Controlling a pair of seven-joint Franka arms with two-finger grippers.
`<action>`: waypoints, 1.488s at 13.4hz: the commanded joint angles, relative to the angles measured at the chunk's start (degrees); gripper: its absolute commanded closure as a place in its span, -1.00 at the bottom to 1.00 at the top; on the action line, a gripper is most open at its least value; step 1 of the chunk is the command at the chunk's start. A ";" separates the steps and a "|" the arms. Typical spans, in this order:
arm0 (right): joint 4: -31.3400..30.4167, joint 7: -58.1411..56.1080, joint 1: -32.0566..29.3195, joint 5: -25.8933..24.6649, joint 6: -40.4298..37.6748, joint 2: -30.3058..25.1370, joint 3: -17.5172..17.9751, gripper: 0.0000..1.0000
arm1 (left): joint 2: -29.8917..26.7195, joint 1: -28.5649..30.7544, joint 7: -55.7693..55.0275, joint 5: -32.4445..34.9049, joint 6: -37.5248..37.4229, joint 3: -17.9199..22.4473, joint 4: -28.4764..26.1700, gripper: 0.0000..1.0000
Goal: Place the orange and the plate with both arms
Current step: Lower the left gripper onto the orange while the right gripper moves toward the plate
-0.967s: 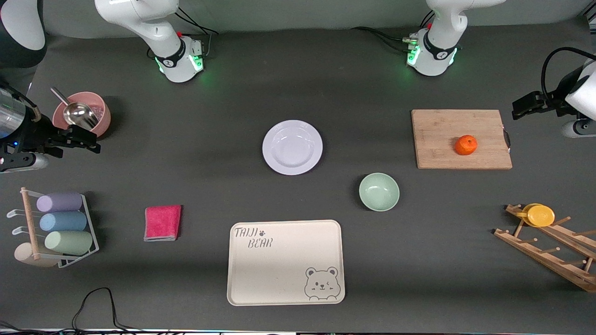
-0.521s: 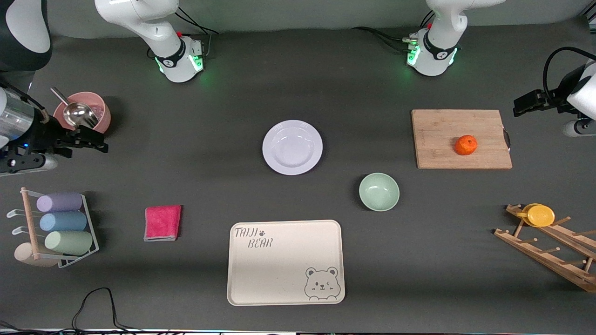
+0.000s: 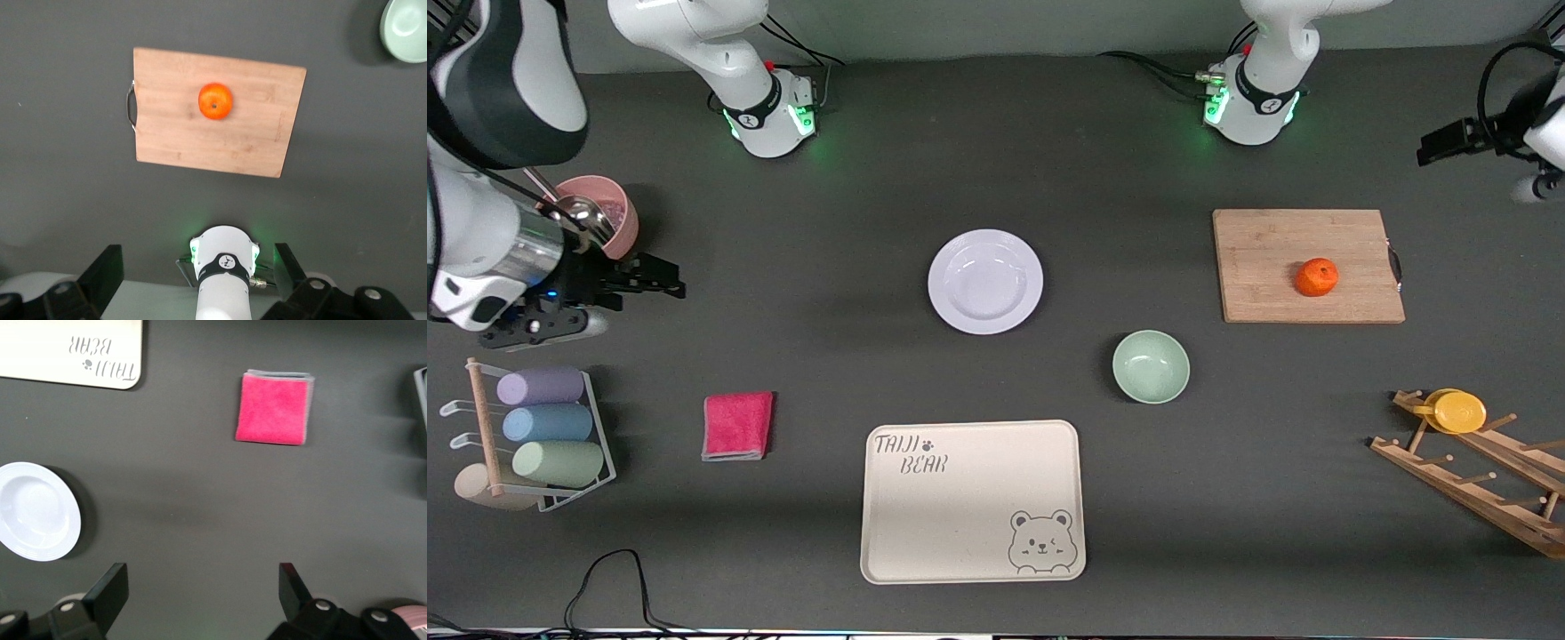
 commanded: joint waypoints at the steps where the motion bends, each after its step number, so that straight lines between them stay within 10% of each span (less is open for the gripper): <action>1: -1.76 0.73 0.53 0.00 1.23 -0.84 -0.67 -1.00 | -7.78 0.00 0.02 -0.38 4.21 -0.32 -10.82 -1.00; 9: 2.80 0.73 -2.54 1.48 3.43 4.59 -2.25 -1.00 | -1.66 -0.09 0.11 -0.73 30.55 -0.32 -28.39 -1.00; 13: 2.90 7.45 1.93 -4.30 3.25 4.17 -1.81 -1.00 | 8.45 0.00 0.11 -0.73 41.54 -0.32 -29.64 -1.00; 20: 2.99 11.80 4.83 0.52 1.93 3.91 -1.99 -1.00 | 20.15 0.00 0.72 -0.73 51.23 -0.23 -29.64 -1.00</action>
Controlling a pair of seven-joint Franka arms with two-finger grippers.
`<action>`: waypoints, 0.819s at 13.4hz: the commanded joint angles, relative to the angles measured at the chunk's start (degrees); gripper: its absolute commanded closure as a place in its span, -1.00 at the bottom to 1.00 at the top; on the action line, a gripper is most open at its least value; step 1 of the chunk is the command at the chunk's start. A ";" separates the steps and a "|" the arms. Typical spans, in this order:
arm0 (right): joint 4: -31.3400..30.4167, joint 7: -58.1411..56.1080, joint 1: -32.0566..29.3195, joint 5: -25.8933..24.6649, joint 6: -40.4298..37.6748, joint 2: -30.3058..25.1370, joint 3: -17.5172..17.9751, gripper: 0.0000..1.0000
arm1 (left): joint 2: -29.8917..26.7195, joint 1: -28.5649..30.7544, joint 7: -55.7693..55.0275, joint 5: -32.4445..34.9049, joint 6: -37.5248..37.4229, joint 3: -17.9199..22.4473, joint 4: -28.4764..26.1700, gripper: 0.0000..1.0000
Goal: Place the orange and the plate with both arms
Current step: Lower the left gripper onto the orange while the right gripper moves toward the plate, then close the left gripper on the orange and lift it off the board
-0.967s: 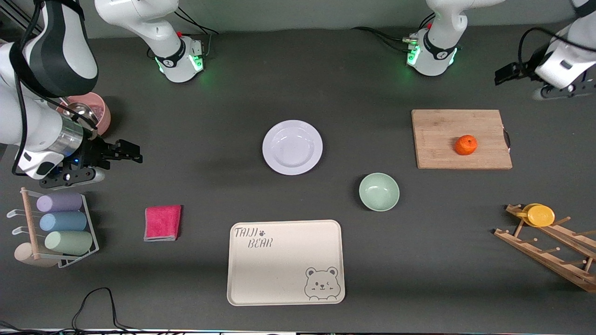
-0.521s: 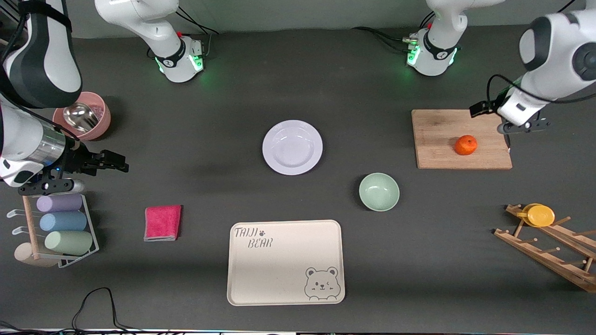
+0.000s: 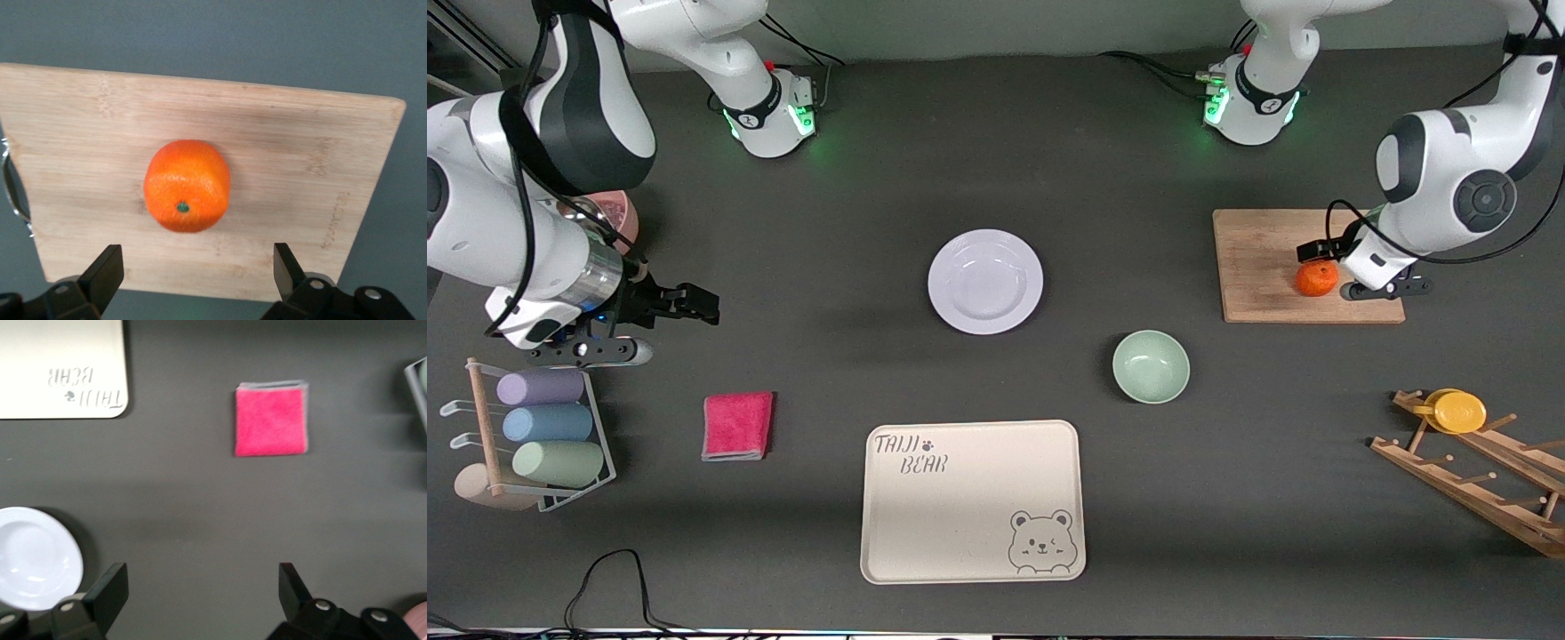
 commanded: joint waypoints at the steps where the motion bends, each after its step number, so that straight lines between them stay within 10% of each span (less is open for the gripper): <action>1: 1.82 0.32 0.11 1.94 -1.42 0.18 -0.77 -1.00 | 3.30 0.12 0.81 -0.58 2.41 -0.02 0.51 -1.00; 10: 2.18 0.23 1.60 2.82 -5.55 1.41 -0.07 -1.00 | 8.85 0.91 2.48 -0.32 8.21 -0.02 0.60 -0.99; 11: 1.83 0.40 1.70 3.78 -6.08 1.32 -0.16 -1.00 | 9.03 0.99 4.05 -0.23 9.00 -0.02 0.51 -0.07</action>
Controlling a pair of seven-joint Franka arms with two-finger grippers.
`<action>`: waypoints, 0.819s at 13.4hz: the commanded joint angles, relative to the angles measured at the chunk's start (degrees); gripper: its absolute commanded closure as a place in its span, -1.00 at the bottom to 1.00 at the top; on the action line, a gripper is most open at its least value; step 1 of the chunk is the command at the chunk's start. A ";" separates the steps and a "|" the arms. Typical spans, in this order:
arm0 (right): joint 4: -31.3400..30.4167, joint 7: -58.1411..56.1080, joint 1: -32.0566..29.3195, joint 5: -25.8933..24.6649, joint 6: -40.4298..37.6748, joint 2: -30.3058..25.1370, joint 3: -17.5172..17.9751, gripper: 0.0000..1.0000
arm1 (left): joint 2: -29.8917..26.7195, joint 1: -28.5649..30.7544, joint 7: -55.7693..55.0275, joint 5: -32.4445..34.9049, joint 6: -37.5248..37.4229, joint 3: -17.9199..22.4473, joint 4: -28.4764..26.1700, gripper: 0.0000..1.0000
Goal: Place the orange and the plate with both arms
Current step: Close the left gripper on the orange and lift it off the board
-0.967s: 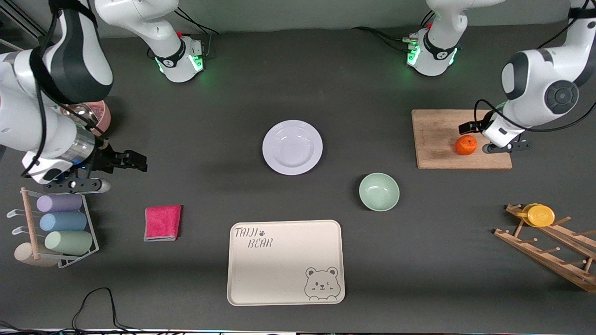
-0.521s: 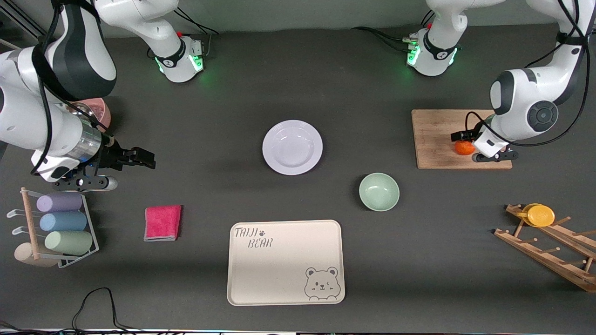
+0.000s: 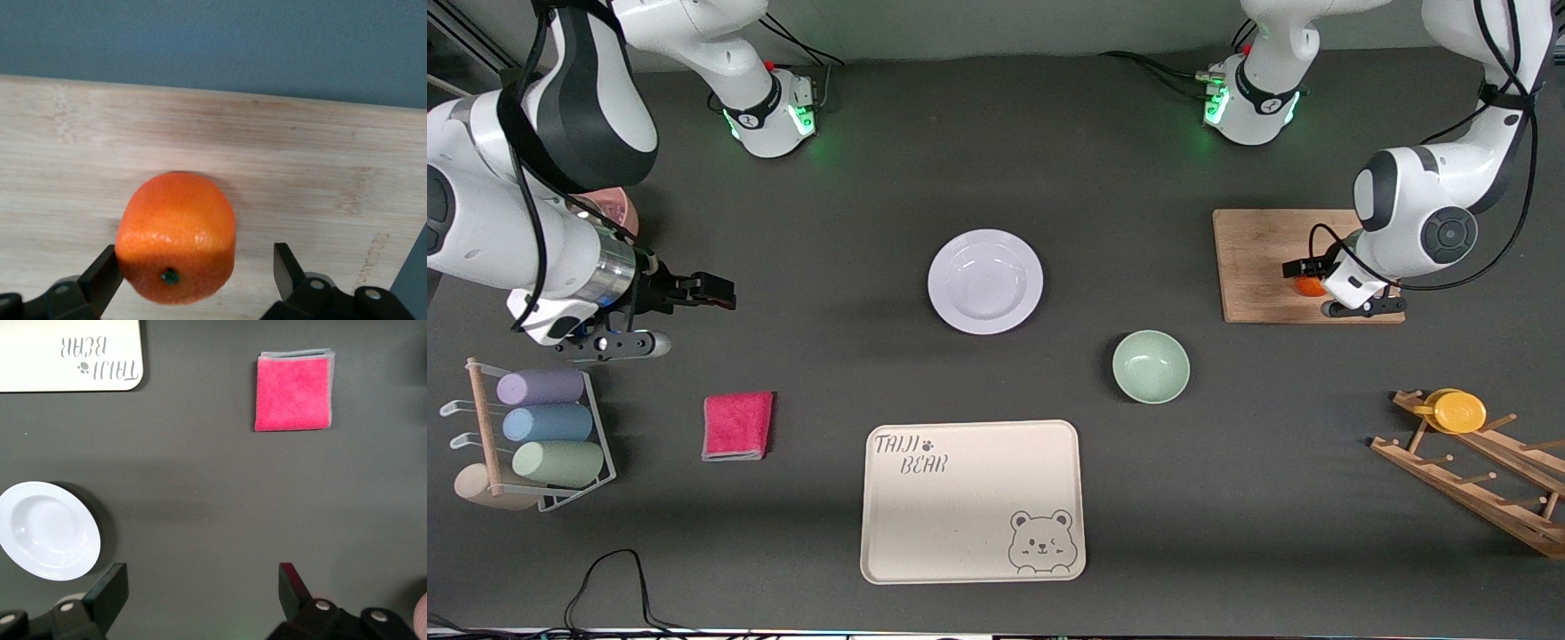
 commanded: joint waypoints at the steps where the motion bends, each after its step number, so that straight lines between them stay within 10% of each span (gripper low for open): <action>1: 0.38 0.24 0.61 4.34 -1.99 0.44 -0.39 -1.00 | 0.79 0.82 4.36 -0.24 1.50 -0.11 0.39 0.99; 11: -2.68 -8.82 -2.71 22.35 -1.03 6.06 -1.44 -1.00 | -2.02 1.00 4.55 -0.24 -5.41 -0.37 3.80 1.00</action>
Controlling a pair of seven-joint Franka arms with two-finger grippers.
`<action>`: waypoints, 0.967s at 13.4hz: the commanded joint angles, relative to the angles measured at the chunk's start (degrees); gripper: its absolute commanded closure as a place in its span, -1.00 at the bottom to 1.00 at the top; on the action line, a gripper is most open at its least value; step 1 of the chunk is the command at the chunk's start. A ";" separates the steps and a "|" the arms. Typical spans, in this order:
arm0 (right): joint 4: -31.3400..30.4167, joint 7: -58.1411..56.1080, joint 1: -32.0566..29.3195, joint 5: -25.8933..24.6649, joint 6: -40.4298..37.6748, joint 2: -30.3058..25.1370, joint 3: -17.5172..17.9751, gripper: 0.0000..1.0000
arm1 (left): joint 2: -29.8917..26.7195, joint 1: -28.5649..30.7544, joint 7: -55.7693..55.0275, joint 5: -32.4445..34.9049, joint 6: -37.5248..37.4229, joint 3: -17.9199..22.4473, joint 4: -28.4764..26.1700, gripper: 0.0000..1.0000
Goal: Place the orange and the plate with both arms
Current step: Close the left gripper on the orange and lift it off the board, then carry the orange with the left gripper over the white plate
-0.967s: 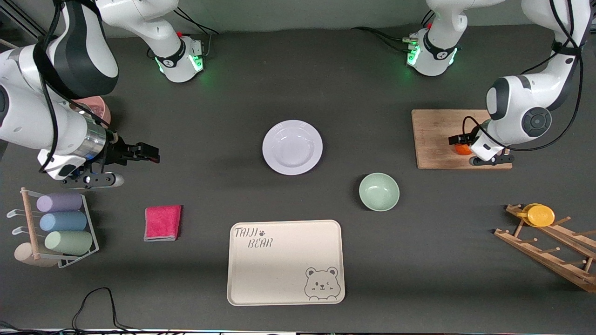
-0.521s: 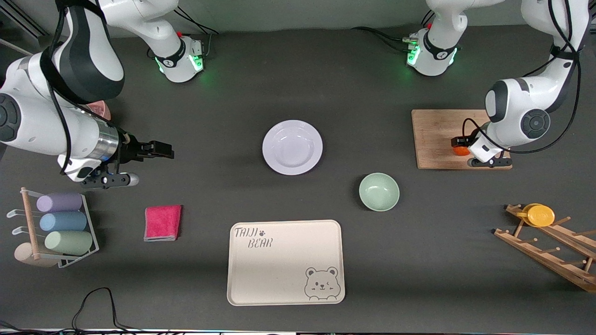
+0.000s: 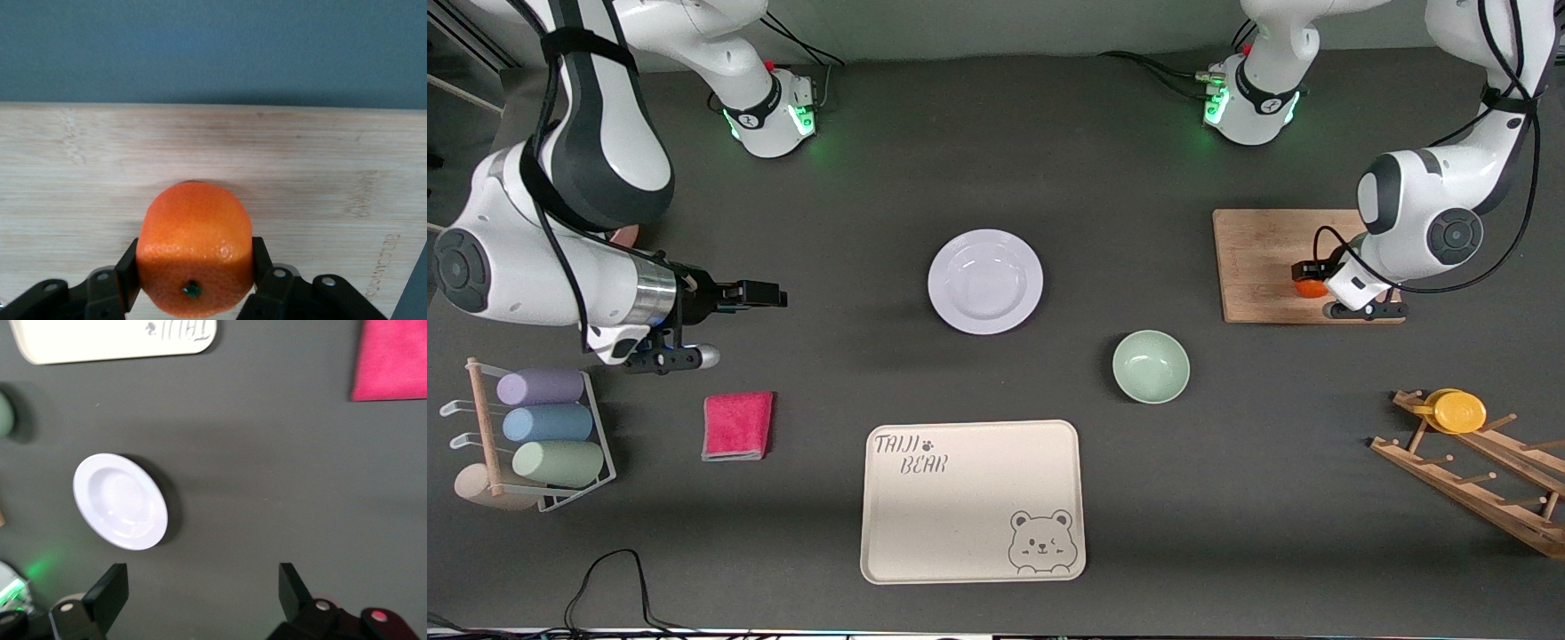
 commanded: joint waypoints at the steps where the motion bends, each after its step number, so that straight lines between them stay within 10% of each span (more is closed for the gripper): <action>1: -2.45 -3.57 -2.74 7.79 0.18 1.60 -0.61 -1.00 | -3.24 -0.11 0.25 -0.24 -9.73 -0.51 5.40 1.00; 13: -9.37 -11.44 -3.63 16.49 3.07 2.49 -0.79 -1.00 | -3.42 -5.28 -2.04 -0.41 -58.90 -0.77 52.88 1.00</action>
